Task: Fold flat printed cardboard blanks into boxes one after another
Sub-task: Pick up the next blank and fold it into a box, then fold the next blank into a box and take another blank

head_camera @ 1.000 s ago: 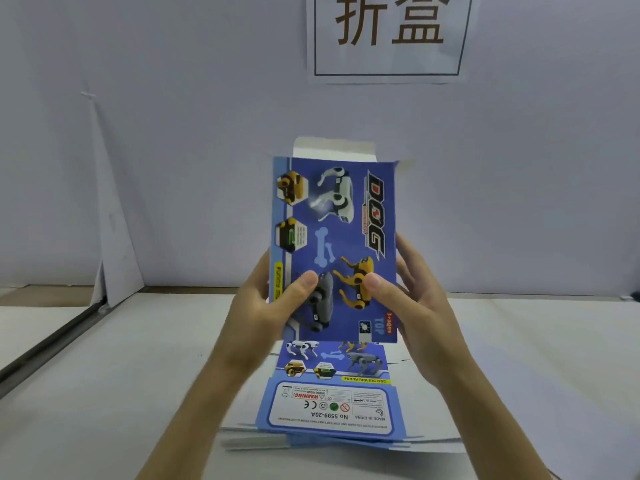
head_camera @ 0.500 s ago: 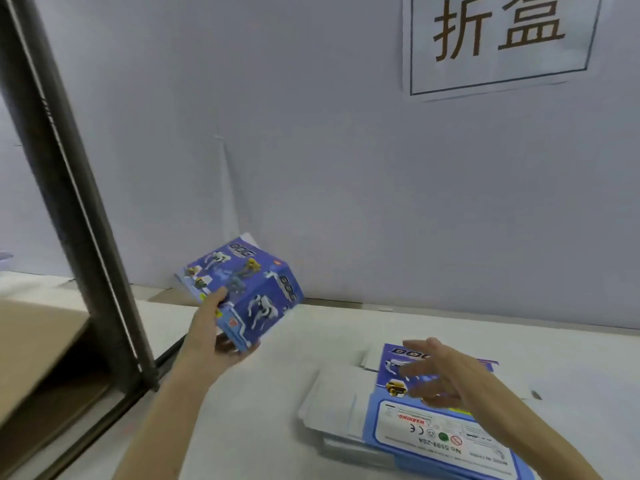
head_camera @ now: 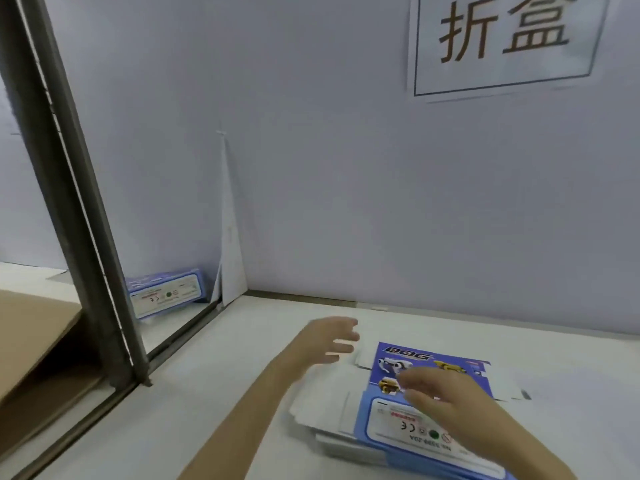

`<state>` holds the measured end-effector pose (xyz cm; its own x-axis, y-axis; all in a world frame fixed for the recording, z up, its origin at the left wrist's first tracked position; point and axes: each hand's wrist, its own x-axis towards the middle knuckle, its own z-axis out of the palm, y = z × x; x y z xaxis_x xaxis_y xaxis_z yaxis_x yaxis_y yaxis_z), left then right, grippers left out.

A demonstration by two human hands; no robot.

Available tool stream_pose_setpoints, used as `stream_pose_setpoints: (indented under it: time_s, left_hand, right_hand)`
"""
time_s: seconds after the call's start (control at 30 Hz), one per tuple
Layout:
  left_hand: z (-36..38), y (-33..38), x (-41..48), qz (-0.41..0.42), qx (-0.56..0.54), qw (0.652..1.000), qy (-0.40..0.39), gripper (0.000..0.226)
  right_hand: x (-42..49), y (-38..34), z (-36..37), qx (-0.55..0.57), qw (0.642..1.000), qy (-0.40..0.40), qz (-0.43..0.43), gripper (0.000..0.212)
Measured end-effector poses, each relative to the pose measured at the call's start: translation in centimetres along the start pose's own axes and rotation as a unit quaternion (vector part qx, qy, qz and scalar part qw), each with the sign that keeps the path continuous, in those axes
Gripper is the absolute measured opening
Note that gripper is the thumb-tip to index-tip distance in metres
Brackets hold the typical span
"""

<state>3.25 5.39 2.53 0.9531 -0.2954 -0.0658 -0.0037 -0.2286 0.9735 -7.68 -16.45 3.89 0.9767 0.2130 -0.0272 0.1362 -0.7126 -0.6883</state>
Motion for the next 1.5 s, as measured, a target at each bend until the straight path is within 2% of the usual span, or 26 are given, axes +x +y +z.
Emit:
stream_pose_setpoints:
  time_s: [0.03,0.07,0.1,0.17,0.2,0.3,0.37,0.43,0.5,0.53,0.63,0.73,0.83,0.87,0.9,0.93,1.03,1.13,1.23,1.27,1.3,1.33,1.37,1.43,1.47,1.5]
  left_hand:
    - [1.9,-0.8,0.1,0.034,0.157,0.987,-0.016,0.033]
    - [3.8,-1.7,0.1,0.073,0.266,0.961,-0.034,0.039]
    - [5.3,-2.4,0.1,0.095,0.336,0.935,-0.058,0.045]
    - [7.5,-3.4,-0.2,0.083,0.439,0.892,-0.067,0.056]
    - [8.0,-3.7,-0.3,0.076,0.477,0.874,-0.053,0.058]
    - [8.0,-3.2,-1.0,0.078,0.525,0.845,-0.063,0.063]
    - [7.6,-1.9,-2.0,0.077,0.518,0.839,-0.144,0.070]
    - [7.2,-0.8,-3.3,0.061,0.480,0.840,-0.247,0.073]
    - [7.3,-0.3,-4.5,0.072,0.483,0.826,-0.280,0.077]
    - [7.4,-0.3,-5.0,0.098,0.514,0.809,-0.267,0.074]
    - [8.0,-0.8,-6.1,0.183,0.583,0.761,-0.217,0.059]
    - [8.0,-1.6,-7.0,0.192,0.594,0.748,-0.224,0.057]
    - [8.8,-1.6,-8.3,0.197,0.664,0.687,-0.221,0.063]
    - [9.2,-1.5,-8.8,0.199,0.678,0.677,-0.207,0.062]
    - [9.5,-1.3,-9.2,0.196,0.683,0.679,-0.186,0.060]
    - [9.6,-1.5,-9.5,0.227,0.674,0.687,-0.151,0.059]
    - [9.0,-2.2,-10.1,0.383,0.640,0.662,-0.071,0.055]
    - [8.8,-2.2,-9.8,0.398,0.640,0.654,-0.060,0.046]
    - [7.9,-0.8,-9.3,0.409,0.652,0.636,-0.046,0.034]
    - [7.6,-0.1,-9.0,0.430,0.631,0.645,-0.035,0.029]
    - [7.1,0.7,-8.7,0.452,0.596,0.663,-0.014,0.025]
    - [6.4,1.9,-8.5,0.473,0.566,0.675,0.018,0.018]
    - [5.8,3.2,-8.2,0.487,0.544,0.681,0.054,0.016]
    - [4.7,5.8,-7.4,0.500,0.523,0.677,0.133,0.021]
    - [4.3,6.9,-7.0,0.498,0.509,0.677,0.186,0.021]
    - [4.1,7.8,-6.7,0.485,0.475,0.694,0.240,0.021]
  right_hand:
    - [0.1,0.2,0.1,-0.044,0.999,-0.021,0.007,0.021]
    - [0.1,0.5,0.3,-0.087,0.995,-0.053,0.013,0.034]
    - [0.2,0.9,0.6,-0.131,0.987,-0.094,0.017,0.051]
    - [0.3,1.6,1.1,-0.203,0.967,-0.153,0.034,0.086]
    - [0.3,1.6,1.0,-0.221,0.961,-0.158,0.046,0.092]
    - [0.2,1.7,0.4,-0.249,0.955,-0.159,0.044,0.085]
    - [0.1,1.8,-0.3,-0.252,0.951,-0.175,0.045,0.082]
    - [0.1,2.0,-1.2,-0.244,0.954,-0.170,0.044,0.064]
    - [0.0,2.2,-1.8,-0.227,0.963,-0.144,0.028,0.038]
    - [-0.1,2.3,-2.0,-0.211,0.969,-0.129,0.019,0.031]
    - [-0.5,2.3,-2.5,-0.165,0.980,-0.108,0.018,0.029]
    - [-1.0,2.3,-3.3,-0.144,0.986,-0.081,0.027,0.031]
    - [-1.4,2.3,-4.3,-0.136,0.989,-0.044,0.026,0.031]
    - [-1.5,2.2,-4.5,-0.131,0.990,-0.035,0.028,0.030]
    - [-1.7,2.1,-4.7,-0.125,0.991,-0.030,0.032,0.029]
    - [-1.8,2.1,-4.9,-0.120,0.992,-0.029,0.037,0.028]
    - [-2.2,2.1,-5.0,-0.125,0.989,-0.056,0.064,0.027]
    - [-2.6,1.9,-4.8,-0.149,0.979,-0.097,0.095,0.023]
    - [-2.9,1.3,-5.4,-0.142,0.983,-0.093,0.075,0.020]
    - [-3.1,1.0,-5.9,-0.135,0.988,-0.059,0.053,0.019]
    - [-3.3,0.7,-6.5,-0.133,0.991,0.007,0.021,0.017]
    - [-3.6,0.4,-7.1,-0.129,0.985,0.110,-0.019,0.019]
    - [-4.0,-0.1,-7.8,-0.114,0.961,0.240,-0.070,0.024]
    - [-4.9,-1.1,-8.8,-0.089,0.853,0.484,-0.175,0.031]
    - [-5.3,-1.5,-8.9,-0.083,0.801,0.559,-0.197,0.035]
    - [-5.4,-1.8,-8.9,-0.065,0.776,0.593,-0.204,0.041]
